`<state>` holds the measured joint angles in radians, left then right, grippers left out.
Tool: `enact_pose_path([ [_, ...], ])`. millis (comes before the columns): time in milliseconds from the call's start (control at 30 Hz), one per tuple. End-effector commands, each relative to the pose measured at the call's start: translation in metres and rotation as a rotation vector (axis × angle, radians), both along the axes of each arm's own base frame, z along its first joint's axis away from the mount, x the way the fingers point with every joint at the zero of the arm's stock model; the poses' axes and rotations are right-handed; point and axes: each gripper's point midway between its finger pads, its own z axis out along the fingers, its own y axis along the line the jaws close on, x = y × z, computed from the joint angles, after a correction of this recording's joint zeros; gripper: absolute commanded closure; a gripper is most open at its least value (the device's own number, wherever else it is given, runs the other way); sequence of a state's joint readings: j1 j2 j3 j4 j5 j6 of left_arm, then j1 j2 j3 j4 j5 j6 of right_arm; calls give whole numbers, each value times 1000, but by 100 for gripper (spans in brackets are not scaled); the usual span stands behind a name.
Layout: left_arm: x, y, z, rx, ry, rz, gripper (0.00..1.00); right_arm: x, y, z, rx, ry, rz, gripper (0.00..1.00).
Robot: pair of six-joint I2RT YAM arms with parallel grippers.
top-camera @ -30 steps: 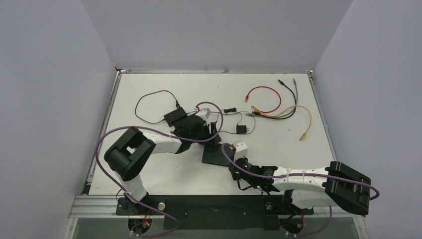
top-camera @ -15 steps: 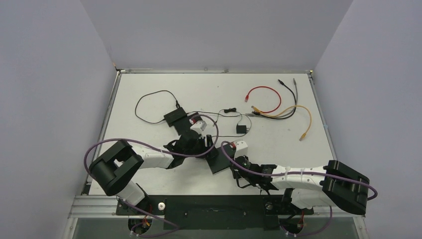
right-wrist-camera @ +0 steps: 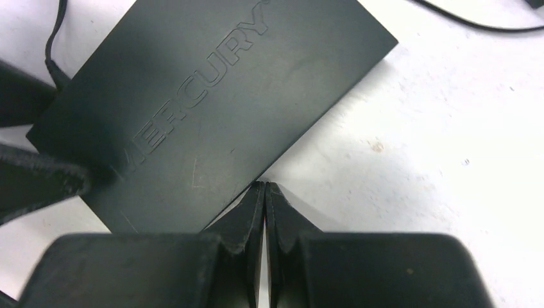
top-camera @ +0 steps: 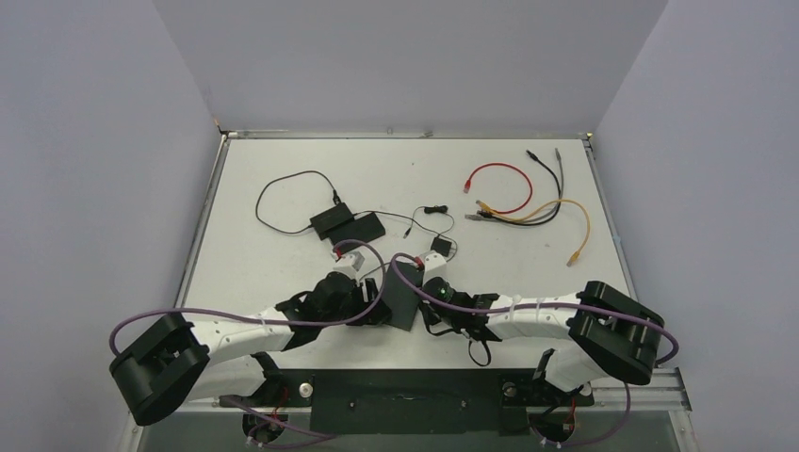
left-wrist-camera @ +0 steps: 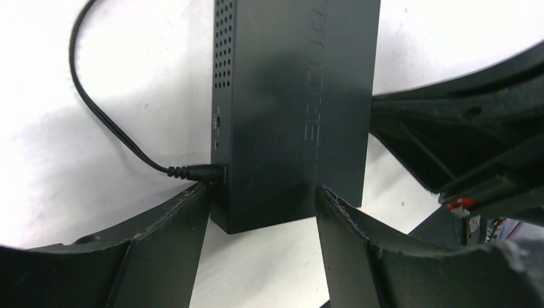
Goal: Insert the plug into the switch port
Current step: Adjust the switch port at the center of the board.
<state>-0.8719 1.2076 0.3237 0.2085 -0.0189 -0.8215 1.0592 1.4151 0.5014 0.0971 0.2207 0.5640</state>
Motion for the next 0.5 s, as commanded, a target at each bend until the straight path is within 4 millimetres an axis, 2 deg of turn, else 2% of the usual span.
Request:
enact_pose_path([
  [0,-34,35,-29,102,127,33,41,12,33,19,85,-27,54,100],
  [133,-38,42,-23,87,119,52,41,18,27,20,62,-21,47,100],
  [167,-38,43,-19,78,108,55,41,24,24,26,66,-32,30,100],
  [333,-34,45,-6,76,79,59,40,41,-13,41,-19,-76,-59,98],
  [400,-32,43,0,66,66,59,40,50,-32,53,-49,-109,-115,92],
  [467,-31,43,6,60,50,57,39,58,-50,69,-64,-156,-176,80],
])
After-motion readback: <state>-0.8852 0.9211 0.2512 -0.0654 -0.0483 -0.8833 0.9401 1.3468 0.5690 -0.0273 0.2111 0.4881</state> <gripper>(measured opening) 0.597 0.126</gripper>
